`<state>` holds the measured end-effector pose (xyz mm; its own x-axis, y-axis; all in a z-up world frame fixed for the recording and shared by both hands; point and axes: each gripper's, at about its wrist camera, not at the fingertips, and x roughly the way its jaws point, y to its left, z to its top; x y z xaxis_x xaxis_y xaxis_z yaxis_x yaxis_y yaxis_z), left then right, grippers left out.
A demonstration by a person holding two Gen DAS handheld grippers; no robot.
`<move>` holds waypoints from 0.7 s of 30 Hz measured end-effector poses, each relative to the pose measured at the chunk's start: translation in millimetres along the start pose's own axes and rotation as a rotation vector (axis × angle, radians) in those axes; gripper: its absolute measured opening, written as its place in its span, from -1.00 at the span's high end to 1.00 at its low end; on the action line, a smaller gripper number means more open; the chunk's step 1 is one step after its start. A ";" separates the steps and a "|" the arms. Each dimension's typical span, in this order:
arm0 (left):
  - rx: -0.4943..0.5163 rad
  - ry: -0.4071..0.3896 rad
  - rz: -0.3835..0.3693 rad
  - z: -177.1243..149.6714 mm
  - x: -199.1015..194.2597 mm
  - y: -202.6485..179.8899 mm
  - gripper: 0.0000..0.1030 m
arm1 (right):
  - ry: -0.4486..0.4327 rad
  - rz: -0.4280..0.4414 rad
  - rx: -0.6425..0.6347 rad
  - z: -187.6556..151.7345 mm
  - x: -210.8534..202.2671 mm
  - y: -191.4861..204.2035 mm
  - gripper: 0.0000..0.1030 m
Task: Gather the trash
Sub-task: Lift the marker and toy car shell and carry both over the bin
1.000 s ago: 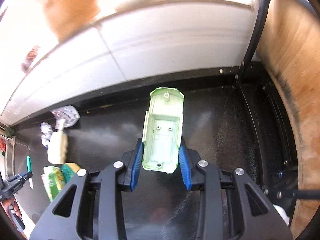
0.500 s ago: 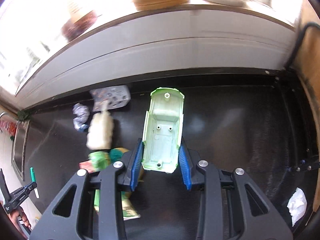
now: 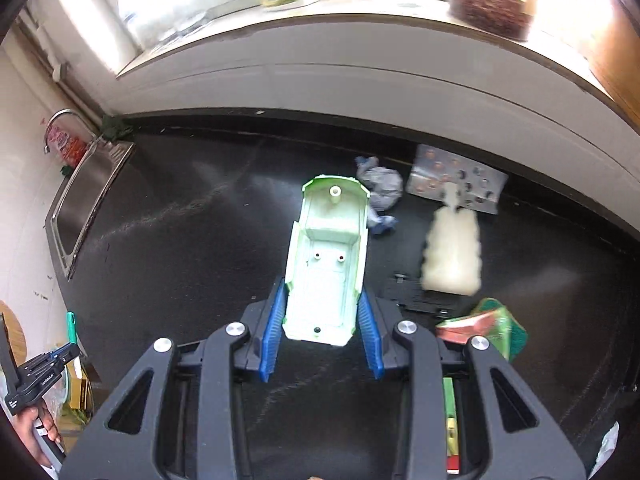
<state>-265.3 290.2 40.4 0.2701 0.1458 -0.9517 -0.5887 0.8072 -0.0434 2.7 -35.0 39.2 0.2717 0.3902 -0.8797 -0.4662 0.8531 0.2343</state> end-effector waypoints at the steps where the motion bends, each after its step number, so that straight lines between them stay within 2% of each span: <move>1: -0.027 -0.003 0.009 -6.0 -3.5 15.7 0.76 | 0.007 0.012 -0.026 2.2 4.9 16.4 0.32; 5: -0.101 -0.002 0.039 -24.7 -12.6 60.8 0.76 | 0.043 0.072 -0.131 4.9 24.2 94.1 0.32; 10: -0.213 0.002 0.070 -54.8 -23.8 119.1 0.76 | 0.101 0.137 -0.268 -9.3 48.4 188.2 0.32; 15: -0.318 0.019 0.101 -93.1 -29.1 169.8 0.76 | 0.155 0.207 -0.459 -40.3 66.5 298.3 0.32; 21: -0.442 0.048 0.121 -143.9 -29.3 212.8 0.76 | 0.216 0.273 -0.652 -88.8 78.2 406.8 0.32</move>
<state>-508.2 375.4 15.3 0.1503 0.1887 -0.9705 -0.8850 0.4633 -0.0469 -240.5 311.8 29.0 -0.0660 0.4252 -0.9027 -0.9176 0.3296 0.2224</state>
